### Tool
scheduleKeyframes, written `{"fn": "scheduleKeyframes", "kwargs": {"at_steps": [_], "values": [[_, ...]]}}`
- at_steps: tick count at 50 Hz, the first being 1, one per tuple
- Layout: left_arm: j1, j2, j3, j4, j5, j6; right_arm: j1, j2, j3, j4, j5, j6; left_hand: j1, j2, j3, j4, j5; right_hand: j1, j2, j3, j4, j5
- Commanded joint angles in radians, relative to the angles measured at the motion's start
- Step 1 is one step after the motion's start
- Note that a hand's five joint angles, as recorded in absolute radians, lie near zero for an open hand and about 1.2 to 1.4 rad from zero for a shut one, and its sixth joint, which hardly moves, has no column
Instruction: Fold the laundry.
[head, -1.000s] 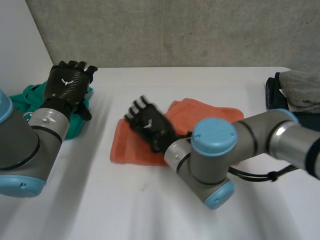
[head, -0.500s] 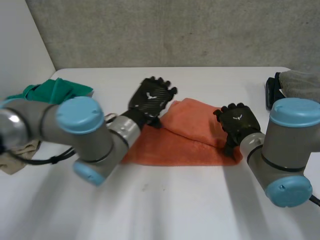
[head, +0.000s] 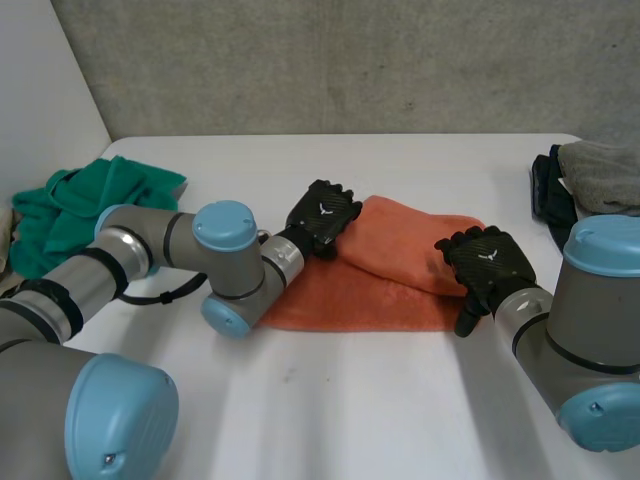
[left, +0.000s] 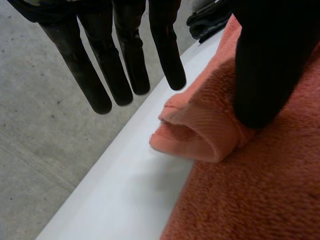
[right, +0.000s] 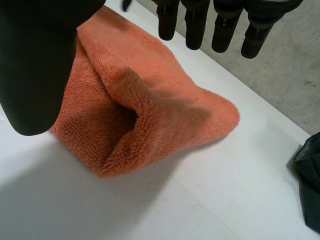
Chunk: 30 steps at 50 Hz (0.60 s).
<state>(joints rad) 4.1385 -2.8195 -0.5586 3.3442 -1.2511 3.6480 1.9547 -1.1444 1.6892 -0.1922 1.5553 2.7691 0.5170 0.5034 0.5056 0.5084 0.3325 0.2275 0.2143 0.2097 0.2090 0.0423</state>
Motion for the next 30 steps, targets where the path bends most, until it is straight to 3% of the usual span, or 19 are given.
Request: {"fn": "scheduleKeyframes", "kwargs": {"at_steps": [1,9,12,15,21,30], "values": [[-0.001,-0.044,0.066,0.006,-0.002,0.009,-0.007,-0.003,0.006,-0.001,0.000,0.000,0.574,0.587,0.585,0.582,0.584,-0.053,-0.040,-0.035,-0.034,-0.042],[-0.001,-0.071,0.088,0.006,-0.005,0.017,-0.007,-0.017,0.020,-0.001,-0.001,0.000,0.606,0.620,0.618,0.615,0.617,-0.053,-0.040,-0.035,-0.034,-0.042],[-0.006,-0.060,0.071,0.001,-0.014,0.020,-0.008,-0.024,0.023,-0.001,-0.001,0.000,0.878,0.892,0.890,0.887,0.888,-0.053,-0.040,-0.035,-0.034,-0.042],[-0.014,-0.040,0.048,-0.002,-0.043,0.037,-0.007,-0.029,0.023,0.000,0.002,0.000,0.879,0.893,0.891,0.888,0.889,-0.053,-0.040,-0.035,-0.034,-0.042],[-0.014,0.185,-0.194,0.011,-0.211,0.173,0.000,-0.060,0.009,-0.006,0.006,0.021,0.879,0.893,0.891,0.888,0.889,-0.053,-0.040,-0.035,-0.034,-0.042],[-0.007,0.523,-0.639,0.024,-0.248,0.277,0.015,-0.064,-0.043,0.023,0.008,0.188,0.879,0.893,0.891,0.888,0.889,-0.053,-0.040,-0.035,-0.034,-0.042]]}}
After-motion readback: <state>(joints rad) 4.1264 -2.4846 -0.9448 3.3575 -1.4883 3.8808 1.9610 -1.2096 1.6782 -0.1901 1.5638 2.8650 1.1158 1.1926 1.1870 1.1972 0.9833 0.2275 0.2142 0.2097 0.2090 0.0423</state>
